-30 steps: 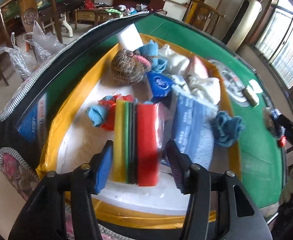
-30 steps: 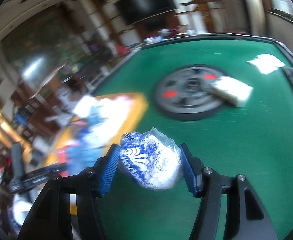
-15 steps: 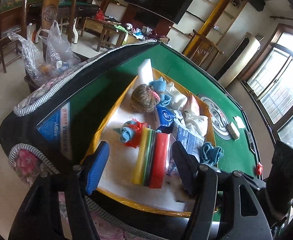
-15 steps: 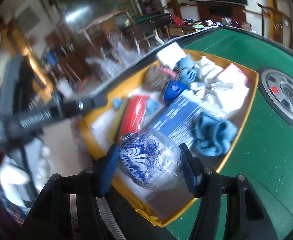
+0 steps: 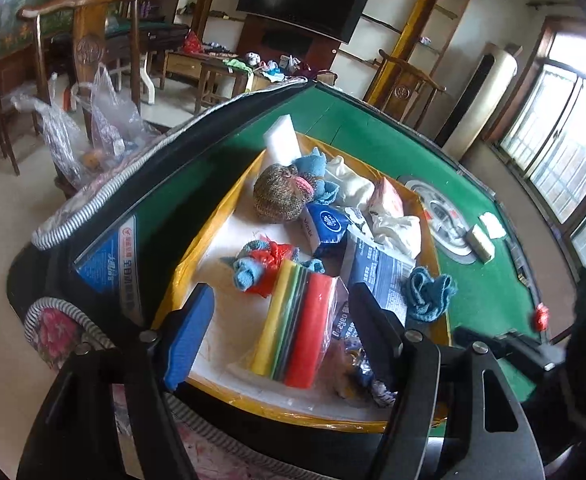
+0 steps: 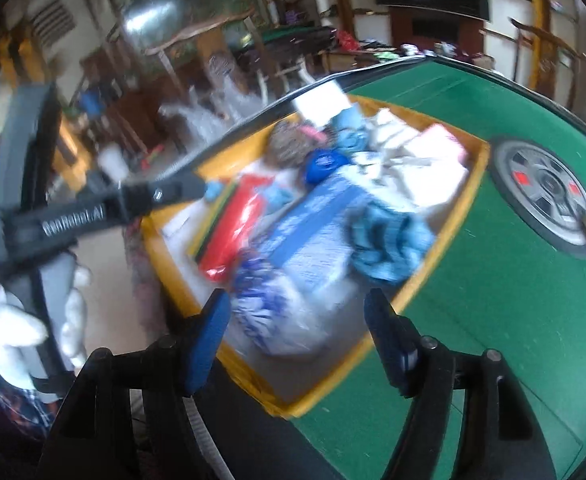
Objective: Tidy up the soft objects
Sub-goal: 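Open both tools to release both packs into the tray, then move both tools back over the table toward the red plastic bag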
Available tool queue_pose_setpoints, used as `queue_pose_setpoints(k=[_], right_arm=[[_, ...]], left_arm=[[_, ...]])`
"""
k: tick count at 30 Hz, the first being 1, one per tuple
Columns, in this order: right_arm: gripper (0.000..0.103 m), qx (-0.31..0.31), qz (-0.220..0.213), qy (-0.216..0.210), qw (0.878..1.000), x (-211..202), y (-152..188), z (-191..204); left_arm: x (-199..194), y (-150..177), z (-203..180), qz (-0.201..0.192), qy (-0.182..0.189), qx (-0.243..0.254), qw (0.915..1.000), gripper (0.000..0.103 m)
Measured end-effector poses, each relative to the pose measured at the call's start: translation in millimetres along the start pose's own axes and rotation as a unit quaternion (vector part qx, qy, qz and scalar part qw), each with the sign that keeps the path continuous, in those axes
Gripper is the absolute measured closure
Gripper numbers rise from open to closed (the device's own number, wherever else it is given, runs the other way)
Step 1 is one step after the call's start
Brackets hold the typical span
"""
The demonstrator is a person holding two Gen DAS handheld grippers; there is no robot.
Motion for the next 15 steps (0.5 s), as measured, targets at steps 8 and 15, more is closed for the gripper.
queue_pose_setpoints(k=[8,15], right_arm=[[0.038,0.106,-0.02,0.016,0.994,-25,19,-76],[0.038,0.158,-0.039,0.034,0.986,-51,38,-126]], left_arm=[[-3,1,-36,-0.033,-0.088,0.107,0.9899,0.034],[2,9,-65,-0.024,-0.107,0.153,0.9821,0.034]])
Point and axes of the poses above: each gripper's, at about its wrist camera, not at the fingertips, and x roughly the way its jaws point, z to its left, y to its underside, the point moved 8 cm from there along x, roughly the way its jaws point, and after that the axes turned 2 degrees about y, right-handed, at the moved point
